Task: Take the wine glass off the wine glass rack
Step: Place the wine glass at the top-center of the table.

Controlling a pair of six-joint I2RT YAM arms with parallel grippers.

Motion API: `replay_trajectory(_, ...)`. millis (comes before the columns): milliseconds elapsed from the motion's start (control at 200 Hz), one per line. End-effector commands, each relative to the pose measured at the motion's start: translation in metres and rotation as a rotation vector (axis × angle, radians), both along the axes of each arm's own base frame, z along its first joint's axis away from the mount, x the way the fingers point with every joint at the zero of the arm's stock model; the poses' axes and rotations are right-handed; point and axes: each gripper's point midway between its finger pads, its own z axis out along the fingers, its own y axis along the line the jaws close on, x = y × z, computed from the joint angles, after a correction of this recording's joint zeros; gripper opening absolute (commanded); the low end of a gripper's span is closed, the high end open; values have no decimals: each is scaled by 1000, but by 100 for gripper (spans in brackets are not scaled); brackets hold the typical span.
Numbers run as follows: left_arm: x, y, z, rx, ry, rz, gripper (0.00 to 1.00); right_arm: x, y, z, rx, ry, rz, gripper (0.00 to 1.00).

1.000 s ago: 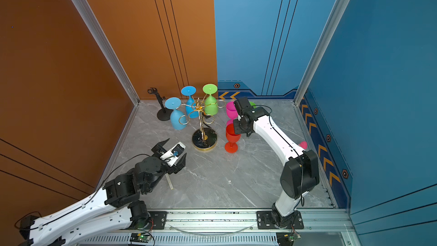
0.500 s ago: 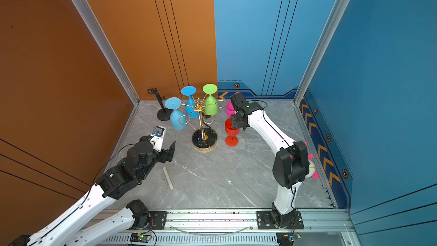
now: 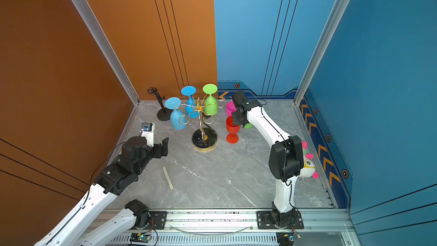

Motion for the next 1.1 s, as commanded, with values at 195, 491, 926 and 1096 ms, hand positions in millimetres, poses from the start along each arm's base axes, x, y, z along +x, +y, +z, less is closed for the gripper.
replay_trajectory(195,0,4,-2,-44,20,13,95,11,6,7,16,-23,14,0)
replay_trajectory(491,0,6,-3,-47,20,15,95,14,7,5,21,-16,16,3)
replay_trajectory(926,0,5,-5,-52,27,7,95,17,5,7,13,-17,14,20)
replay_trajectory(1096,1,6,-5,-49,28,9,95,14,4,15,10,-23,18,30)
